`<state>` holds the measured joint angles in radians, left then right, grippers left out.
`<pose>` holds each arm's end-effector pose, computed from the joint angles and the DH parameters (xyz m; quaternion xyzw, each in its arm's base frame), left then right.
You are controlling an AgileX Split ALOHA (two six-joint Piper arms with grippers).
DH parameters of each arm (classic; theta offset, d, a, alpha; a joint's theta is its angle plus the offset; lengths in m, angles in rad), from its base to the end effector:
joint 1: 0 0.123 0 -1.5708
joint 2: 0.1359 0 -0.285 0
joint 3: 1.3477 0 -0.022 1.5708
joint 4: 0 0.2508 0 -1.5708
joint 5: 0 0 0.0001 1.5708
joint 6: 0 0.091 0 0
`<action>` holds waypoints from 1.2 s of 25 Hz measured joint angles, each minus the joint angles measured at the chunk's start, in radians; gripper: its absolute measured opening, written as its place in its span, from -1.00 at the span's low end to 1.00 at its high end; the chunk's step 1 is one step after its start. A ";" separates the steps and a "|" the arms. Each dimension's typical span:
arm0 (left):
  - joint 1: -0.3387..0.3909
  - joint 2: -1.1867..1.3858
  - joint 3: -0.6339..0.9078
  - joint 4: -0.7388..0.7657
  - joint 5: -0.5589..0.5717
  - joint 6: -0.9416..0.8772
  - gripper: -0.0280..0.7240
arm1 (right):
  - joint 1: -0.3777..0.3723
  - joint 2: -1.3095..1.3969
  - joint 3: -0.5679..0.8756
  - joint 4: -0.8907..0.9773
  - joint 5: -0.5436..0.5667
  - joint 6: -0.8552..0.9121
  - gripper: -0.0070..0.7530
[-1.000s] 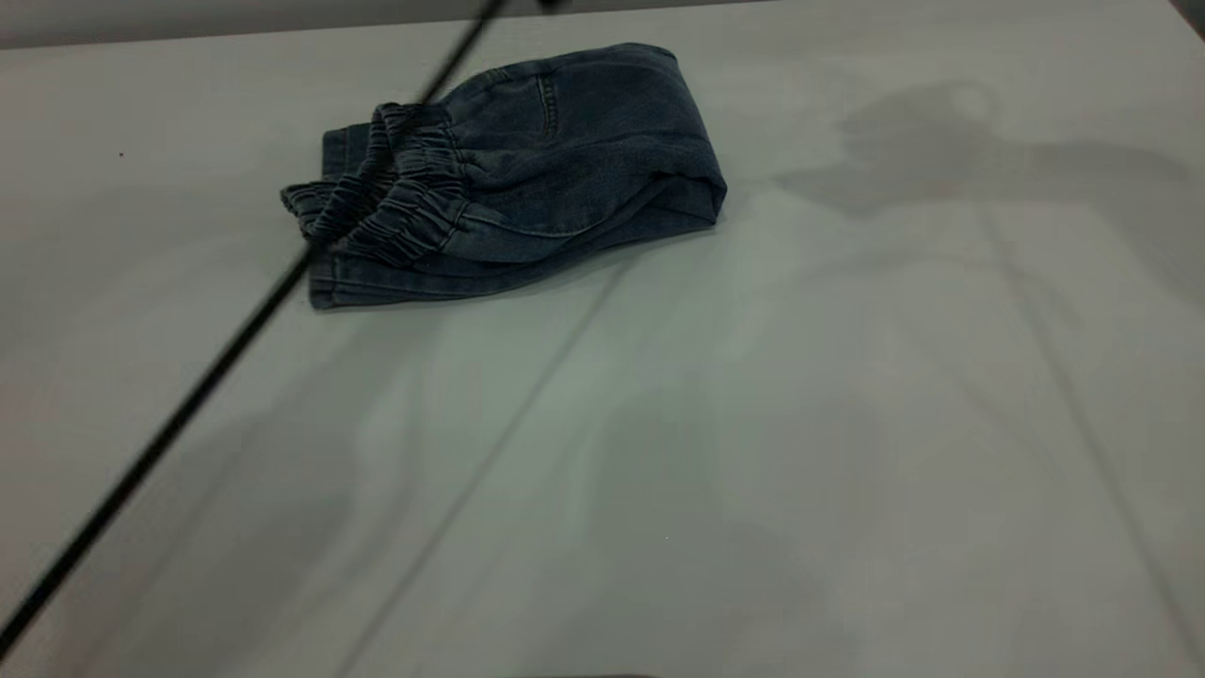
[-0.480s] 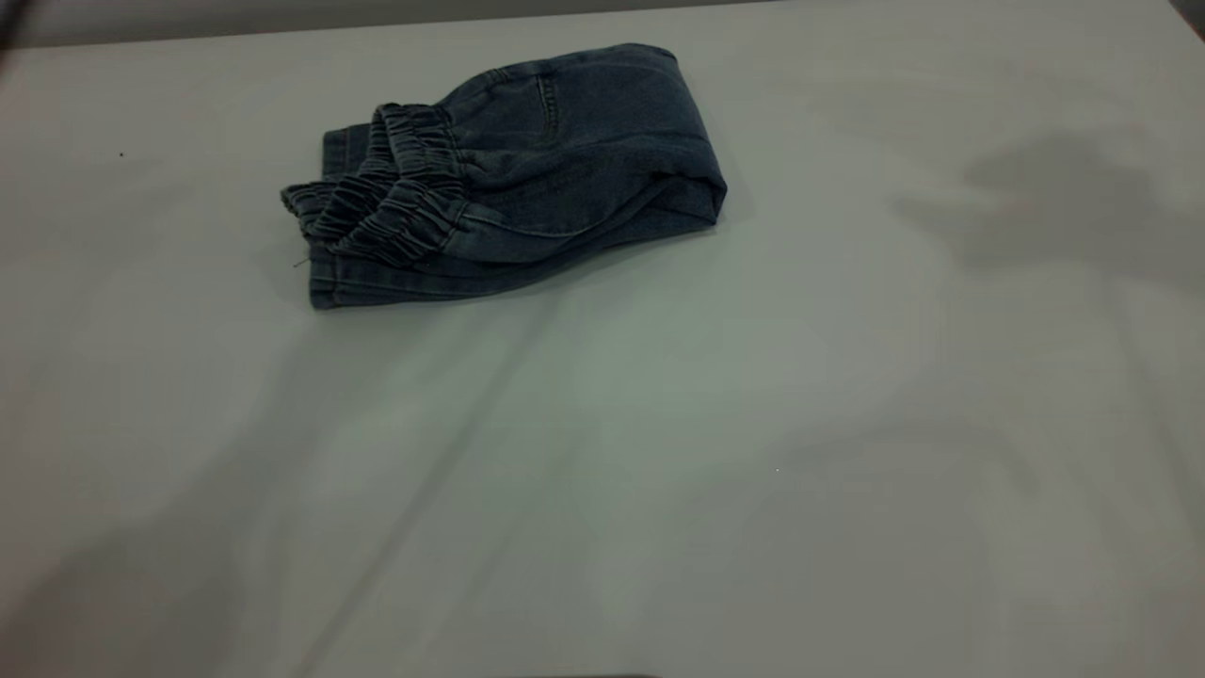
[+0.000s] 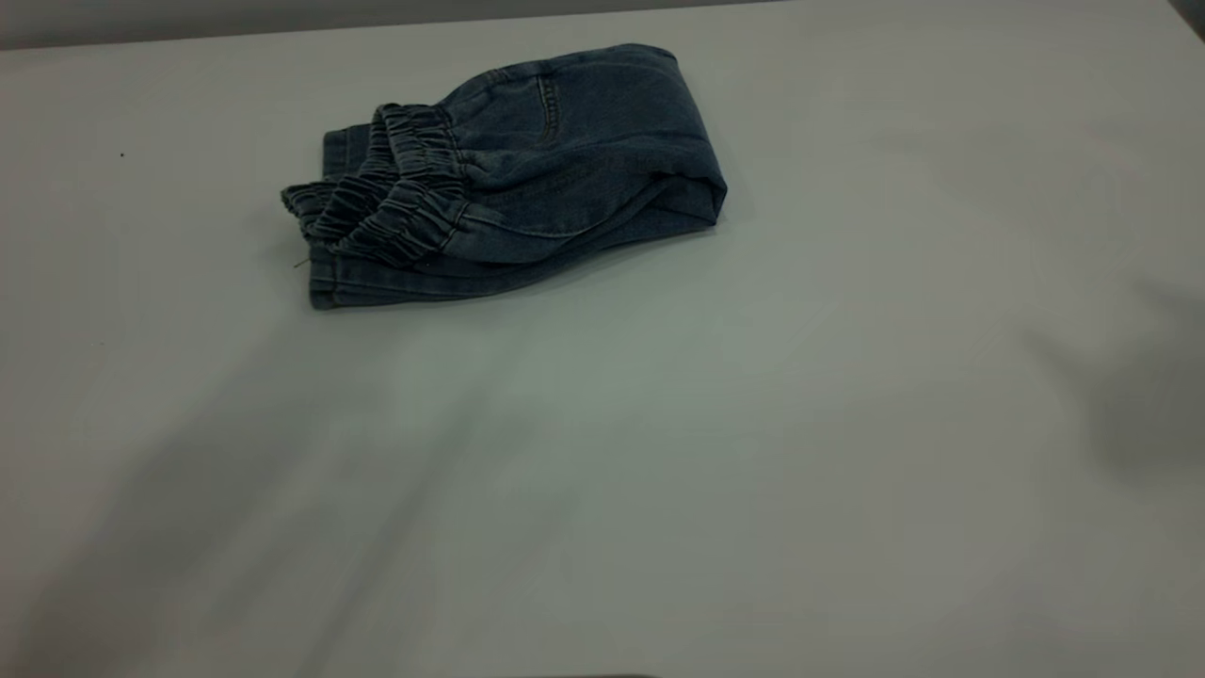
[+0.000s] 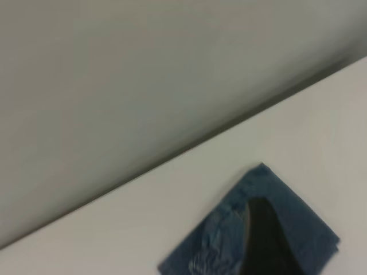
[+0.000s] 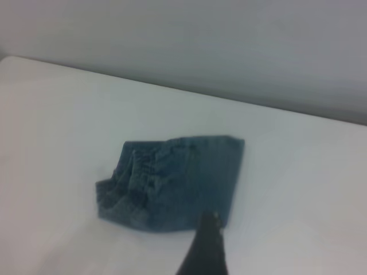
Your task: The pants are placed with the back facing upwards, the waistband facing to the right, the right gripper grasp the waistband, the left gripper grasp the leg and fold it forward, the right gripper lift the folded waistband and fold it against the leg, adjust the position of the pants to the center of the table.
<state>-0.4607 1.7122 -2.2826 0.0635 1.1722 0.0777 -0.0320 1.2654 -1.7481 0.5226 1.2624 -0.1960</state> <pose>0.3088 -0.1473 0.5231 0.2257 0.8333 -0.0650 0.5004 0.2162 0.0364 0.5093 -0.1052 0.8687 0.2077 0.4372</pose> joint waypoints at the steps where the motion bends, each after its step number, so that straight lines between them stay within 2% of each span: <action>1: 0.000 -0.041 0.054 0.000 0.000 -0.002 0.08 | 0.000 -0.036 0.041 0.000 0.002 0.001 0.54; 8: 0.000 -0.391 0.454 0.000 0.000 -0.005 0.08 | 0.000 -0.333 0.301 0.000 0.006 0.001 0.54; 15: 0.000 -0.737 0.778 0.000 0.000 0.001 0.08 | 0.000 -0.623 0.525 -0.001 0.012 0.001 0.54; 24: 0.000 -1.104 1.125 0.001 0.001 0.037 0.08 | 0.000 -0.919 0.726 -0.051 0.017 0.010 0.54; 30: 0.000 -1.295 1.313 0.001 0.001 0.043 0.08 | 0.000 -1.083 0.912 -0.127 0.018 0.017 0.54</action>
<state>-0.4607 0.4176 -0.9693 0.0644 1.1730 0.1209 -0.0320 0.1827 -0.8366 0.3954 1.2800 -0.1794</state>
